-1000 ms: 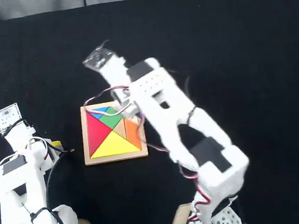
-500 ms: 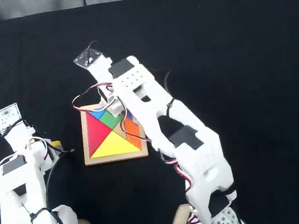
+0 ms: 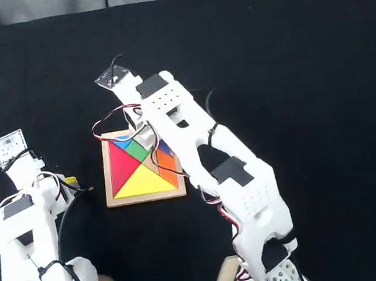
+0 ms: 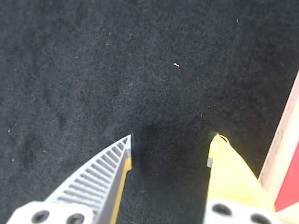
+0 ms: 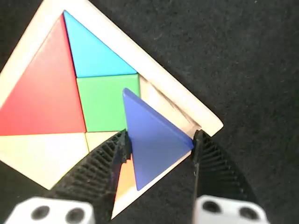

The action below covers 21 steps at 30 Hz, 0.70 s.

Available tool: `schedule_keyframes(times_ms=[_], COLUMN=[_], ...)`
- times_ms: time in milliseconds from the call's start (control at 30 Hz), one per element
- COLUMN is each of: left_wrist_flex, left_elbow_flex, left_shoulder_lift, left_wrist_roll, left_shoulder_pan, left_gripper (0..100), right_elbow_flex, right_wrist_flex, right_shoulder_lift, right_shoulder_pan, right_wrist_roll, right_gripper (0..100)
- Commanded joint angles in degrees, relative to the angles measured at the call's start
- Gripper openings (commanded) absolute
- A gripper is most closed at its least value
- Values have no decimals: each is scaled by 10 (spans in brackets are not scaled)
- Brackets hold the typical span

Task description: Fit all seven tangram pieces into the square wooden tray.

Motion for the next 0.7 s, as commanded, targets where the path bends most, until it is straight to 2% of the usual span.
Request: schedule_keyframes(times_ms=[0, 67, 200, 300, 433, 600, 633, 667], left_wrist_flex=[-8, -8, -8, -8, -8, -8, -8, -8], left_elbow_flex=[-5, -5, -5, -5, -5, -5, -5, -5], left_shoulder_lift=[-11, -11, -11, -11, -11, -11, -11, -11], left_wrist_roll=[5, 5, 5, 5, 5, 5, 5, 5], left_shoulder_pan=[7, 7, 7, 7, 7, 7, 7, 7], left_gripper=[263, 263, 263, 263, 263, 263, 263, 263], right_elbow_flex=[-29, -33, -32, -30, -62, -122, -124, -127], right_wrist_flex=[15, 25, 30, 31, 59, 87, 93, 100], right_shoulder_lift=[-8, -10, -11, -11, -12, -11, -12, -12], right_shoulder_pan=[3, 3, 3, 3, 9, 53, 55, 55], right_wrist_roll=[-2, -4, 0, 17, 28, 24, 21, 15], right_gripper=[198, 242, 390, 404, 330, 38, 4, 28])
